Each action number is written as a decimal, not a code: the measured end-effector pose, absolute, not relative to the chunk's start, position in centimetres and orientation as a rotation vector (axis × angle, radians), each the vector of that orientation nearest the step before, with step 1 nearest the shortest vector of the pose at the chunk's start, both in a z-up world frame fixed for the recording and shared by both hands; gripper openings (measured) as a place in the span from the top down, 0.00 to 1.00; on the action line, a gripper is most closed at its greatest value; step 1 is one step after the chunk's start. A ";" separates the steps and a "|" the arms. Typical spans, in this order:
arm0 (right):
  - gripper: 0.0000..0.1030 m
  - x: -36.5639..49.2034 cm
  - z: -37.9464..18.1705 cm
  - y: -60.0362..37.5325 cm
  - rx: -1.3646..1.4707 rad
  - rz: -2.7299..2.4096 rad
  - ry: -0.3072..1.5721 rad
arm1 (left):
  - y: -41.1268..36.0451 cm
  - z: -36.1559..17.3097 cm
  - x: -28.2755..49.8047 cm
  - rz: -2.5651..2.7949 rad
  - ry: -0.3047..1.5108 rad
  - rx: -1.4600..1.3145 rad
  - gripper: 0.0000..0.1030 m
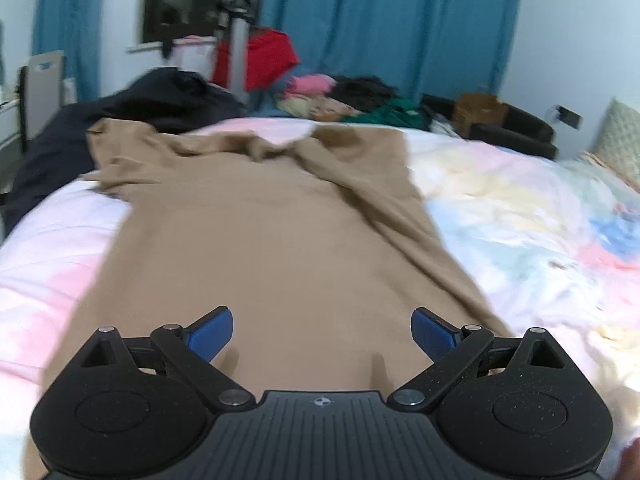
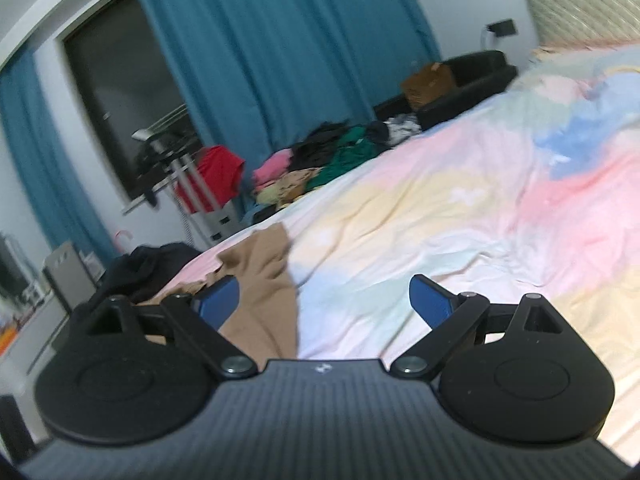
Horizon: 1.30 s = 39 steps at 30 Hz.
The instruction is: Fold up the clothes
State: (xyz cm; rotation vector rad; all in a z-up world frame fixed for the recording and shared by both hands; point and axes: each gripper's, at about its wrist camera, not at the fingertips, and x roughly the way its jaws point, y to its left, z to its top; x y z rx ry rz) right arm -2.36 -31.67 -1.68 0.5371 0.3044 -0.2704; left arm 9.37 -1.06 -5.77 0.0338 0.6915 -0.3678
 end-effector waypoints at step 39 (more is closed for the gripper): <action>0.09 -3.9 -5.4 -39.5 0.706 -0.408 0.277 | -6.7 -5.8 8.4 -0.644 1.055 -0.370 0.92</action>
